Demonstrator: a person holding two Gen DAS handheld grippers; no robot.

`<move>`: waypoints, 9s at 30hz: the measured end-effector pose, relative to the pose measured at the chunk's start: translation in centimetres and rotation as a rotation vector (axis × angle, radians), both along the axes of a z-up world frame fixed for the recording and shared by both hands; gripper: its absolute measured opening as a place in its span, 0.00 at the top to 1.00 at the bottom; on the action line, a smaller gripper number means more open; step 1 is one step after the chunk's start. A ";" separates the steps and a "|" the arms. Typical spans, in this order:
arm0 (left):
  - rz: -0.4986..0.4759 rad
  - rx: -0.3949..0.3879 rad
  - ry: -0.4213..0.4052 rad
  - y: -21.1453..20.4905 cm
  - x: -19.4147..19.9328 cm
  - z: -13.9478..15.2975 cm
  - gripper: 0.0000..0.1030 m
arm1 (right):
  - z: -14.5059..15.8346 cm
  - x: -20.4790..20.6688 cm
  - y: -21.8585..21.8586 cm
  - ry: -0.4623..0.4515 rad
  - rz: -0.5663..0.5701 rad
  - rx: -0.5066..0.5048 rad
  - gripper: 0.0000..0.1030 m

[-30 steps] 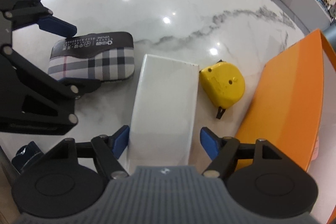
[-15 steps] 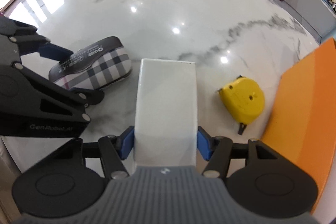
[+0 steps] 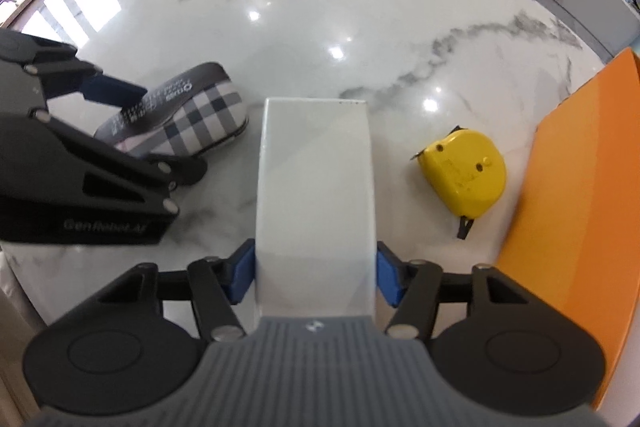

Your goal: Organize rigid objects

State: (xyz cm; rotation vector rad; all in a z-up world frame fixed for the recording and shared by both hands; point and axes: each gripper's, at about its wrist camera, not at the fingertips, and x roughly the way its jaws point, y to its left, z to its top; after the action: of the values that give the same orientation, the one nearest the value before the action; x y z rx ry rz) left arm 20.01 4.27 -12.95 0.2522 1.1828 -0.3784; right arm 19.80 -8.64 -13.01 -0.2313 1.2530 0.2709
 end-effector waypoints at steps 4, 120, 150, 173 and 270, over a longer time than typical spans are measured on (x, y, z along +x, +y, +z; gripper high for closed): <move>-0.013 0.008 -0.012 -0.3 -0.3 0.1 0.24 | 0.0 -0.2 0.3 -0.018 -0.011 0.001 0.41; -0.252 -0.365 0.146 -21.2 -6.0 7.0 0.25 | 7.2 -12.2 -23.3 -0.388 -0.459 -0.165 0.45; -0.417 -0.109 -0.013 -25.4 -10.3 5.7 0.24 | 8.6 -12.8 -24.7 -0.441 -0.504 -0.104 0.44; -0.251 -0.340 -0.111 -21.3 -7.7 9.1 0.22 | 8.0 -13.0 -24.5 -0.445 -0.530 -0.095 0.41; -0.166 0.008 0.067 -6.5 -7.5 2.1 0.64 | 6.7 -5.5 -3.8 -0.380 0.073 -0.124 0.49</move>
State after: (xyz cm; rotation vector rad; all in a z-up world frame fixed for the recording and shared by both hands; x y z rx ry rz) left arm 12.49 -2.20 -10.89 0.3482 1.2332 -0.5312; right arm 14.26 -12.44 -6.35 -0.4153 0.8867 0.2003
